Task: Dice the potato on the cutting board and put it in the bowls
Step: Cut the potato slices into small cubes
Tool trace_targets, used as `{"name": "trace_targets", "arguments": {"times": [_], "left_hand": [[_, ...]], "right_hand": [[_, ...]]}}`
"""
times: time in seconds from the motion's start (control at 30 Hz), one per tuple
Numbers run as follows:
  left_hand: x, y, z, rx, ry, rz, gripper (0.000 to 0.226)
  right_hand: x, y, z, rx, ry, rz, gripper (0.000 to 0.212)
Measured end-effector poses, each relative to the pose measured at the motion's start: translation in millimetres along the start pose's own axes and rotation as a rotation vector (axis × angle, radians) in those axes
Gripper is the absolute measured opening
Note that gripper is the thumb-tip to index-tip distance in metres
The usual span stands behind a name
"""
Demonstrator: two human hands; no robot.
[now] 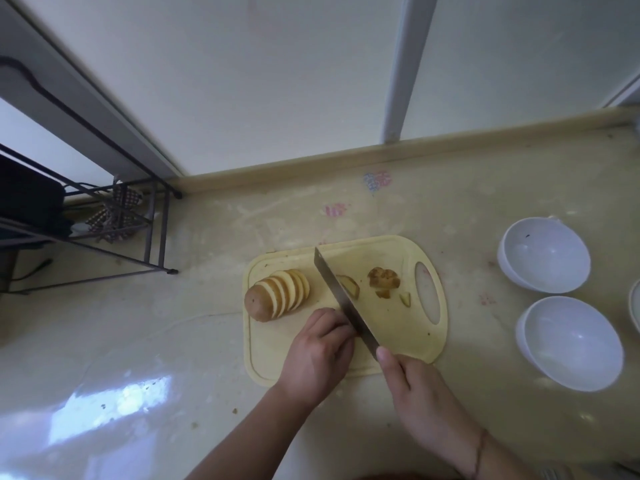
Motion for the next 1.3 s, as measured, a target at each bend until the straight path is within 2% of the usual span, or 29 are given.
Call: {"name": "trace_targets", "arguments": {"times": [0.3,0.37,0.47,0.53,0.7,0.8,0.93,1.1,1.2,1.3], "left_hand": [[-2,6,-11,-0.058,0.059,-0.104,0.009],[-2,8,-13,-0.079,0.071,-0.168,0.021],[6,12,-9,-0.030,-0.042,-0.259,0.054],[13,13,-5,0.011,-0.104,-0.291,0.066],[19,7,-6,0.103,-0.109,-0.227,0.057],[19,8,-6,0.204,-0.096,-0.180,0.054],[24,14,-6,0.167,-0.061,-0.250,0.057],[34,14,-7,0.159,-0.053,-0.371,0.065],[32,16,-6,0.136,-0.114,-0.396,0.075],[36,15,-6,0.123,-0.265,-0.422,0.092]], "right_hand": [[-18,6,-16,0.172,-0.095,-0.006,0.058],[-20,7,-22,0.183,-0.087,0.000,0.059],[-25,16,-30,0.191,-0.056,0.021,0.060],[-29,22,-35,0.210,-0.044,0.044,0.059],[-32,39,-39,0.225,-0.022,0.077,0.055],[-32,42,-37,0.232,-0.008,0.070,0.062],[-32,45,-35,0.231,0.000,0.063,0.066],[-33,43,-36,0.254,-0.006,0.064,0.059],[-35,43,-37,0.242,0.010,0.049,0.062],[-36,42,-38,0.242,0.009,0.041,0.057]]}}
Point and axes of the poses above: each hand's wrist, its own x-axis towards the middle knuckle, its own z-axis out of the palm, y = z × x, the point moved 2 cm from there along x, towards the middle knuckle, and after that the axes turned 13 degrees about -y, right-handed, at the moved point
